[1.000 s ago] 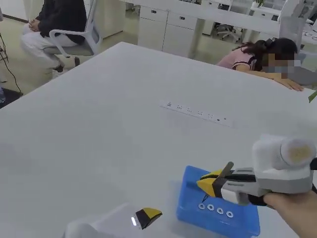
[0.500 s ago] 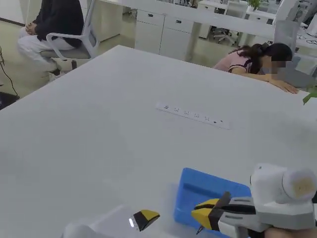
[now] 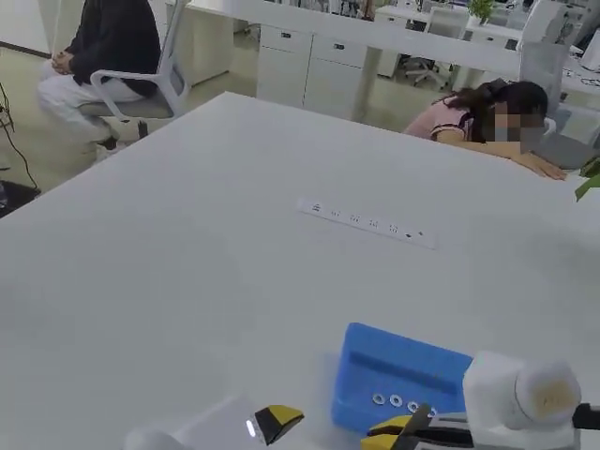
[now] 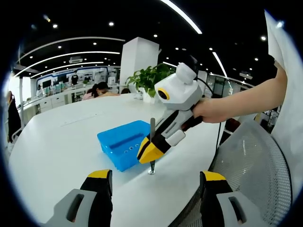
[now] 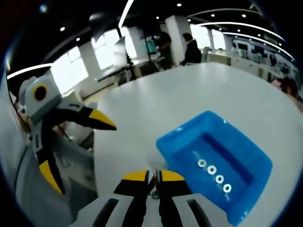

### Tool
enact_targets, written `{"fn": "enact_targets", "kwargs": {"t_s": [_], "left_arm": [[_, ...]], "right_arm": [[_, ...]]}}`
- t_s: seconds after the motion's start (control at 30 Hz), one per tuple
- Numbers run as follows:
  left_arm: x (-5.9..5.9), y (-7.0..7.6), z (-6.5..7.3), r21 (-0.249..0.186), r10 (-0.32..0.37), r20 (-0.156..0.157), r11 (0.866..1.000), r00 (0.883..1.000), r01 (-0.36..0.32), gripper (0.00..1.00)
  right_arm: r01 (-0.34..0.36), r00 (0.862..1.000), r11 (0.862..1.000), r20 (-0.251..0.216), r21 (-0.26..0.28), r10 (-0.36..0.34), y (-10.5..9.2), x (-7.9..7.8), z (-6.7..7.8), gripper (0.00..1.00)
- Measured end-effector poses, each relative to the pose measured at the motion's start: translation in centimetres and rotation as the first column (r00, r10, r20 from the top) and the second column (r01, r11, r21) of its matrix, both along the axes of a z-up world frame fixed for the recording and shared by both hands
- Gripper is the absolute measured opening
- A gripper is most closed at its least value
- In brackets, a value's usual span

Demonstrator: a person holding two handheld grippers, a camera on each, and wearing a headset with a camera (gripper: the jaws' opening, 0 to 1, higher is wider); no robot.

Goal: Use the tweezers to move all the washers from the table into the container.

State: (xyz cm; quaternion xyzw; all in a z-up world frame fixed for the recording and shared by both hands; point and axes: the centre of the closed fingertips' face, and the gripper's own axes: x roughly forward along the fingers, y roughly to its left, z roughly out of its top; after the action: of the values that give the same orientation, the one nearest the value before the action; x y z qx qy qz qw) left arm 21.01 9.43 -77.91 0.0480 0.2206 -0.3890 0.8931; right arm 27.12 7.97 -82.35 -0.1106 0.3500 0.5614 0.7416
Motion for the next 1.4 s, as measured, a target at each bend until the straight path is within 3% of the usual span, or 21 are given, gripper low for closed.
{"fn": "enact_targets", "kwargs": {"t_s": [0.1, 0.37, 0.5, 0.73, 0.77, 0.83, 0.97, 1.07, 1.17, 1.4], "left_arm": [[0.0, 0.1, 0.0, 0.000, 0.004, 0.000, 1.000, 1.000, -0.004, 0.76], [0.1, 0.1, 0.0, -0.001, 0.009, 0.000, 1.000, 1.000, -0.009, 0.76], [0.1, 0.1, 0.1, -0.001, 0.009, 0.001, 1.000, 1.000, -0.009, 0.76], [0.1, 0.1, 0.0, 0.001, 0.008, 0.002, 1.000, 1.000, -0.008, 0.76], [0.1, 0.1, 0.1, 0.001, 0.008, 0.002, 1.000, 1.000, -0.008, 0.76], [0.1, 0.1, 0.1, -0.001, 0.009, 0.003, 1.000, 1.000, -0.009, 0.76], [0.1, 0.2, 0.1, -0.003, 0.010, 0.001, 1.000, 1.000, -0.010, 0.76], [0.0, 0.1, 0.0, 0.000, 0.004, -0.004, 1.000, 1.000, -0.004, 0.76], [-0.1, 0.1, 0.0, 0.000, 0.004, -0.005, 1.000, 1.000, -0.004, 0.76], [0.0, 0.2, 0.0, -0.001, 0.008, -0.008, 1.000, 1.000, -0.008, 0.76]], "right_arm": [[-0.007, 1.000, 1.000, -0.003, -0.004, 0.007, 0.1, -0.2, -0.2, 0.05], [-0.038, 0.998, 0.999, 0.051, -0.010, 0.038, 0.2, -0.4, -0.3, 0.05], [-0.064, 0.997, 0.998, 0.040, -0.007, 0.064, 0.4, -1.1, -0.3, 0.06], [-0.081, 0.993, 0.996, 0.081, -0.036, 0.084, 0.3, -1.0, -0.5, 0.05], [-0.090, 0.989, 0.994, 0.113, -0.062, 0.096, 0.1, -0.7, -0.6, 0.04], [-0.105, 0.988, 0.993, 0.108, -0.061, 0.111, 0.3, -1.1, -0.6, 0.04], [-0.128, 0.979, 0.988, 0.150, -0.091, 0.140, 0.4, -1.5, -0.5, 0.03], [-0.133, 0.979, 0.987, 0.144, -0.092, 0.146, 0.5, -1.8, -0.4, 0.03], [-0.126, 0.984, 0.990, 0.119, -0.057, 0.132, 0.8, -2.1, 0.6, 0.03], [-0.110, 0.983, 0.994, 0.150, -0.002, 0.109, 1.3, -0.8, 4.1, 0.04]]}}
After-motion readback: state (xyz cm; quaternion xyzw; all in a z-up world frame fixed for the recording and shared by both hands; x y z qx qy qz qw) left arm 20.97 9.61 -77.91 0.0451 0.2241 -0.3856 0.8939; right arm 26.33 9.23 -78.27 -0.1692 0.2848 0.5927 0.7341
